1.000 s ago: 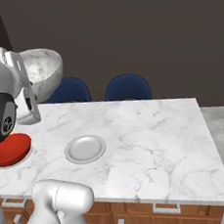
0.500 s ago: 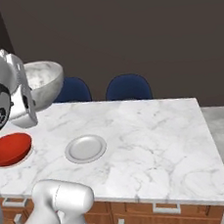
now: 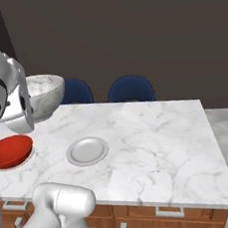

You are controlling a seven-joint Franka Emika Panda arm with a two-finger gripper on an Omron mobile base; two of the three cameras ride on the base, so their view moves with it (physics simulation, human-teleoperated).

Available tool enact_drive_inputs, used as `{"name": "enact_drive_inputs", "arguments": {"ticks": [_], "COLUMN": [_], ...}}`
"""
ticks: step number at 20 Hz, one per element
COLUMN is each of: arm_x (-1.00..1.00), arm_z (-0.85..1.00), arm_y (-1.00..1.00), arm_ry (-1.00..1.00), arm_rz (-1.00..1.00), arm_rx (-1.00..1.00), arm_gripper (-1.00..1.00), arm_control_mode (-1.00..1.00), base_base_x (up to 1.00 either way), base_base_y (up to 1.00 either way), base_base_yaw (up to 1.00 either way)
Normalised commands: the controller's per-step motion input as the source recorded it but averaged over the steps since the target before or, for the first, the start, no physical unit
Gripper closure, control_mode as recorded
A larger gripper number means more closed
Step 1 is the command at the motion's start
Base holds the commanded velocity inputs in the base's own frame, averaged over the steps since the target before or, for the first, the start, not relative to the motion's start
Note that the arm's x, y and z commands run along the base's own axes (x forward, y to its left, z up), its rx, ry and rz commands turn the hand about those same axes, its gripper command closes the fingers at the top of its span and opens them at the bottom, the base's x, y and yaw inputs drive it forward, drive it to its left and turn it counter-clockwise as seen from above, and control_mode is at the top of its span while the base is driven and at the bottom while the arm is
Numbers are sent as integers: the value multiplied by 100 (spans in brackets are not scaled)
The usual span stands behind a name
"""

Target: Move the bowls from the cabinet to the plates on the dining table.

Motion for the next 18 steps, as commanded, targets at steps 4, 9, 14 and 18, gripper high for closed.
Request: {"name": "enact_drive_inputs", "arguments": {"ticks": [4, 9, 14, 18], "arm_x": [-8, 0, 16, 34], "arm_z": [-34, -59, -43, -22], "arm_y": [1, 1, 0, 0], "arm_ry": [-1, -2, 1, 7], "arm_rz": [0, 0, 0, 0], "arm_rx": [0, 0, 0, 0], "arm_gripper": [100, 100, 100, 100], "arm_control_mode": [-100, -100, -100, -100], "base_base_x": [0, 0, 0, 0], "base_base_y": [0, 0, 0, 0], "base_base_yaw": [0, 0, 0, 0]}}
